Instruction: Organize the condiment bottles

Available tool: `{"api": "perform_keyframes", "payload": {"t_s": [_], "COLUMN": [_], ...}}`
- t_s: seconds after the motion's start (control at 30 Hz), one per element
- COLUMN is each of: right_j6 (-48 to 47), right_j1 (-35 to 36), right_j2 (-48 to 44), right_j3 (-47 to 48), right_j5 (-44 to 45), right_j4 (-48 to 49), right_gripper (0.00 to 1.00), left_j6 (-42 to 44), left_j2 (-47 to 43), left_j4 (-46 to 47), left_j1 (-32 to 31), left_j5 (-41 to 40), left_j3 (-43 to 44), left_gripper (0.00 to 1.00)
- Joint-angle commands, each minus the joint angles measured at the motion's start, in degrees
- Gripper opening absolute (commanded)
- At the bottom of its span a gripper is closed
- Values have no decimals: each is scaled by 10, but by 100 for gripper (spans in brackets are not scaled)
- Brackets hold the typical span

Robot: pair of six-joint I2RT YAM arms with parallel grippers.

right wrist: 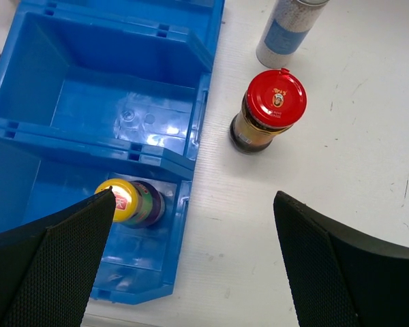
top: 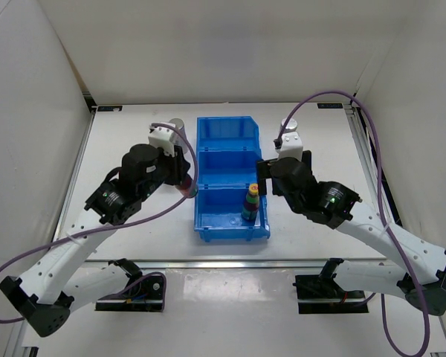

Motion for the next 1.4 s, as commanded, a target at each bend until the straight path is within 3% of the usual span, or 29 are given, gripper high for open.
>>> {"api": "perform_keyframes", "payload": {"t_s": [0.0, 0.37, 0.7, 0.8, 0.93, 0.97, 1.03, 1.07, 1.37], "right_j6": [30, 64, 74, 79, 97, 97, 97, 97, 27], "right_j1": [-4, -4, -9, -9, -9, -9, -17, -34, -214], "right_j2": [-6, -45, -63, -63, -68, -68, -68, -58, 43], "right_j3": [-3, -30, -41, -46, -46, -52, -52, -52, 9], "right_j5": [36, 80, 90, 104, 119, 119, 119, 110, -59], "right_j4": [-7, -17, -39, -45, -60, -60, -73, -73, -75], "right_gripper": [100, 100, 100, 100, 100, 100, 100, 100, 100], "left_j6": [-15, -20, -20, -20, -20, -20, -20, -20, 4], "left_j2": [7, 70, 140, 154, 160, 160, 160, 160, 116], "left_j4": [82, 172, 216, 221, 234, 234, 234, 234, 164], "left_j1": [-11, -89, -95, -95, -100, -105, -111, -111, -118], "left_j5": [76, 53, 21, 21, 3, -2, -19, -25, -92], "left_j3": [9, -66, -110, -116, -116, -116, -116, -116, -56], "left_gripper": [11, 11, 12, 21, 48, 62, 76, 100, 100]}}
